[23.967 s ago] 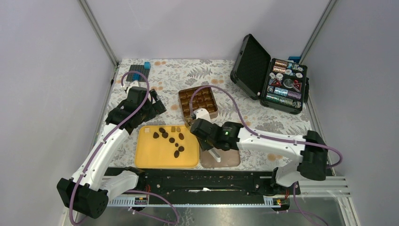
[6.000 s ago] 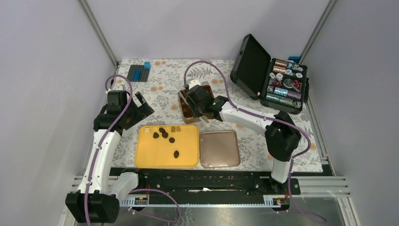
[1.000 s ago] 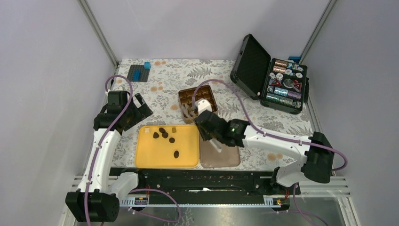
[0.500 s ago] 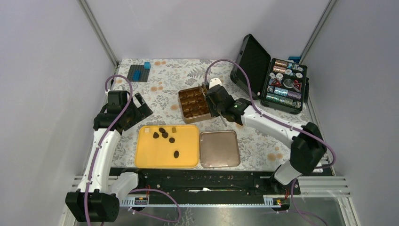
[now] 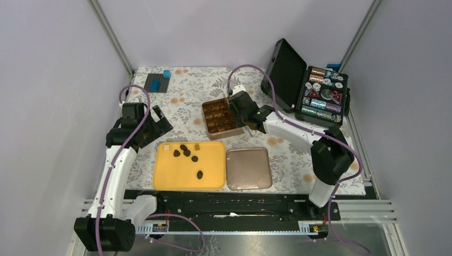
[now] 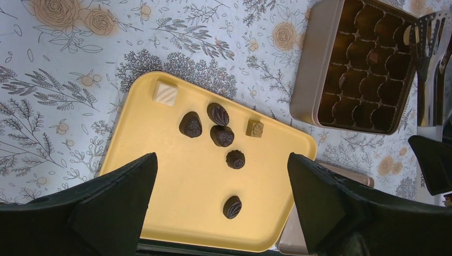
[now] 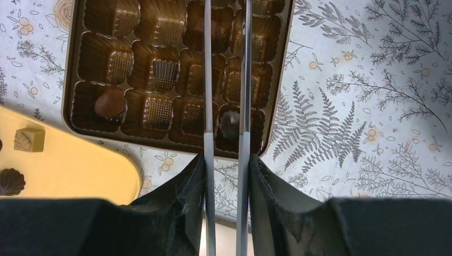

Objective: Pack the chocolate

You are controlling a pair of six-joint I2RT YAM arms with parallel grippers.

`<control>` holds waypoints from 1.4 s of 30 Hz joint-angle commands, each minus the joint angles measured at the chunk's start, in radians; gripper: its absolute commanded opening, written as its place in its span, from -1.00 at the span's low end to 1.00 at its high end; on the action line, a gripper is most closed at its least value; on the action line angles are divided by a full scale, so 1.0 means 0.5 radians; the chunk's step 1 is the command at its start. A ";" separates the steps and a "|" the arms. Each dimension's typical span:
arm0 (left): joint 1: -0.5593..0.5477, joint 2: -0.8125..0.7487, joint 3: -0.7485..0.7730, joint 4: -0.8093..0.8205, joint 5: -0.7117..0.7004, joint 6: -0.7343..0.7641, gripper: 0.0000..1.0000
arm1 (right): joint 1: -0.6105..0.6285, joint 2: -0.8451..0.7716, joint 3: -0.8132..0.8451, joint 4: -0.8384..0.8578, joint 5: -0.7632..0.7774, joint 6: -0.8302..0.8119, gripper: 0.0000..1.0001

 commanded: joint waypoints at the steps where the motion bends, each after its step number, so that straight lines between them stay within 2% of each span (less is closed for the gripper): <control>1: 0.008 -0.016 0.089 0.029 -0.035 0.046 0.97 | -0.017 0.062 0.138 0.129 -0.016 -0.029 -0.43; 9: 0.007 -0.031 0.097 0.007 -0.101 0.059 0.97 | -0.024 0.191 0.228 0.126 -0.035 -0.029 -0.43; 15: 0.007 -0.036 0.092 0.004 -0.103 0.062 0.97 | -0.024 0.193 0.216 0.112 -0.050 -0.004 -0.16; 21: 0.007 -0.049 0.084 0.003 -0.099 0.065 0.97 | -0.025 0.169 0.209 0.112 -0.053 0.010 -0.10; 25: 0.008 -0.062 0.082 -0.002 -0.099 0.062 0.97 | -0.025 0.097 0.191 0.102 -0.073 0.020 -0.22; 29: 0.009 -0.066 0.074 -0.003 -0.090 0.059 0.97 | -0.016 -0.081 0.113 0.100 -0.173 0.028 -0.51; 36: 0.007 -0.043 0.084 0.013 -0.087 0.047 0.97 | 0.277 -0.400 -0.061 -0.065 -0.073 -0.034 -0.54; 42: 0.006 -0.022 0.086 0.025 -0.087 0.035 0.98 | 0.569 -0.656 -0.278 -0.237 -0.047 0.119 -0.53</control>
